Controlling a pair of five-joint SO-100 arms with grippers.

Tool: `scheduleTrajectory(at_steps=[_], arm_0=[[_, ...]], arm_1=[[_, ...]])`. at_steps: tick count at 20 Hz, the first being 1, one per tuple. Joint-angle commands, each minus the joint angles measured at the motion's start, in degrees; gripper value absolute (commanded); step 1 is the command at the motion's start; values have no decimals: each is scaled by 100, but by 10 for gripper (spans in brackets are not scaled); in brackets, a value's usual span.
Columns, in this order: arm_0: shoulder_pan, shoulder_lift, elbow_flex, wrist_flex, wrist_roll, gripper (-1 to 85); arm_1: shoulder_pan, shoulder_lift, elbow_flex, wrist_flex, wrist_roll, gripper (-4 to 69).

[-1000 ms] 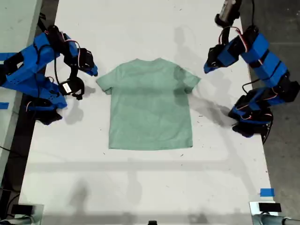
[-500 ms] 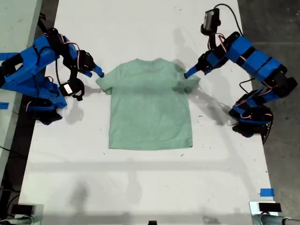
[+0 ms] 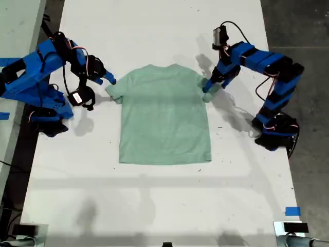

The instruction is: Fold tshirt

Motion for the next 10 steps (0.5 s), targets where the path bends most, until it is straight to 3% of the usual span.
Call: scheduleTrajectory(at_steps=[1, 2, 3, 8, 10], arm_0=[[18, 88, -35, -97, -88, 157], [26, 62, -44, -97, -97, 152], [53, 26, -44, -105, -97, 150], [193, -44, -44, -114, -185, 143], [202, -44, -44, -105, -220, 141]], arm_1=[[79, -185, -782, 229, -97, 90], [79, -246, -905, 255, -88, 8], [70, -299, -1002, 308, -132, -7], [-176, 9, -1556, 1107, -18, -11], [-536, 536, -2232, 1951, 132, -11]])
